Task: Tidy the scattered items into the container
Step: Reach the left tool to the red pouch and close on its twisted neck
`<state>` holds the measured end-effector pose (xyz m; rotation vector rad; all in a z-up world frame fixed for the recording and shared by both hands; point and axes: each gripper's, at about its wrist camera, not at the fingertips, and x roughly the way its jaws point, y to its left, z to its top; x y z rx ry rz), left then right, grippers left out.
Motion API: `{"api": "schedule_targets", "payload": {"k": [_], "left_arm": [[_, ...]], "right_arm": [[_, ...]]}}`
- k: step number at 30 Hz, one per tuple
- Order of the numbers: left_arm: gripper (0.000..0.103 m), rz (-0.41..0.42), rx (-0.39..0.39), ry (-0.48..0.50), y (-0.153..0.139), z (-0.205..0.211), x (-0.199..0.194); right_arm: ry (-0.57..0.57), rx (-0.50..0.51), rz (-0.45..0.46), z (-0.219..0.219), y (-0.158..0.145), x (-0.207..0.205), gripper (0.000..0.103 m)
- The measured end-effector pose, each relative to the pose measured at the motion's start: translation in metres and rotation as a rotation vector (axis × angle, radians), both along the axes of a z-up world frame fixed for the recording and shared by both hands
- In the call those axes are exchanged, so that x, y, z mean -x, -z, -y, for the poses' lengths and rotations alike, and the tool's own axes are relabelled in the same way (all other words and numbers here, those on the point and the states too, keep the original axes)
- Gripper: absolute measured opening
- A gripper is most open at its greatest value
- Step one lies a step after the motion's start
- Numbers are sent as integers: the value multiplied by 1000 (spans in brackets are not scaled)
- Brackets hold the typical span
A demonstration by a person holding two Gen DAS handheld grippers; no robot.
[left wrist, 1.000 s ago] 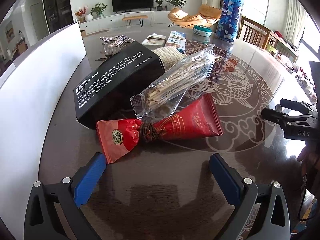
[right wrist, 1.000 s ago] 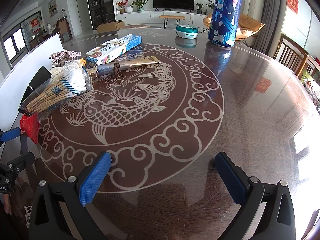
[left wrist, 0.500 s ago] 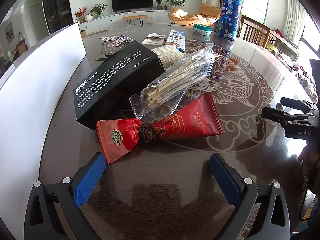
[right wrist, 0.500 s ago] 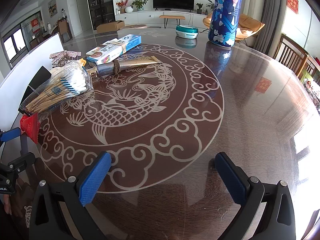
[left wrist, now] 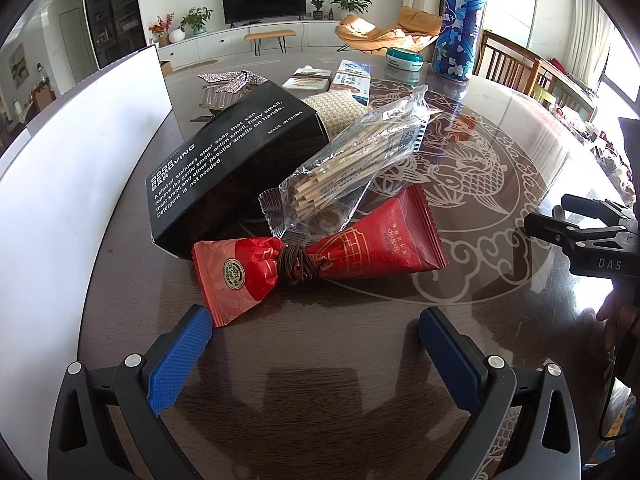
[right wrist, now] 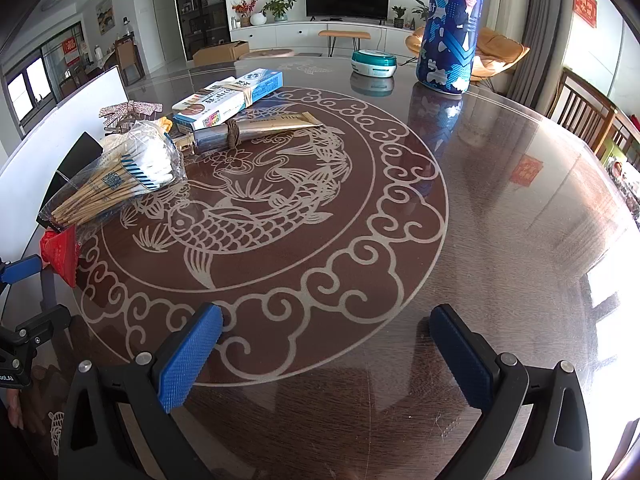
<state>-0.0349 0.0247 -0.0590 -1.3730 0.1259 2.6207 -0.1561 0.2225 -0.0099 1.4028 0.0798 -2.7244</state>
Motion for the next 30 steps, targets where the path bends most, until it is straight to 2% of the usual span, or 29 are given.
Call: {"api": "schedule_targets", "payload": {"k": [5,10,19,23,30], "left_arm": [[103,-18,-62,-88,-4,21,-1],[103,-3,-56,-131,-2,36,4],[103,27,14,-16,0,2,41],[103,28,14,29,0,-20,59],[103,3,9,200,-1,-74,68]], "right_arm": [[0,0,0,0,0,0,103],[0,0,0,0,0,0,103],[0,0,0,0,0,0,103],[0,0,0,0,0,0,103],[0,0,0,0,0,0,103]]}}
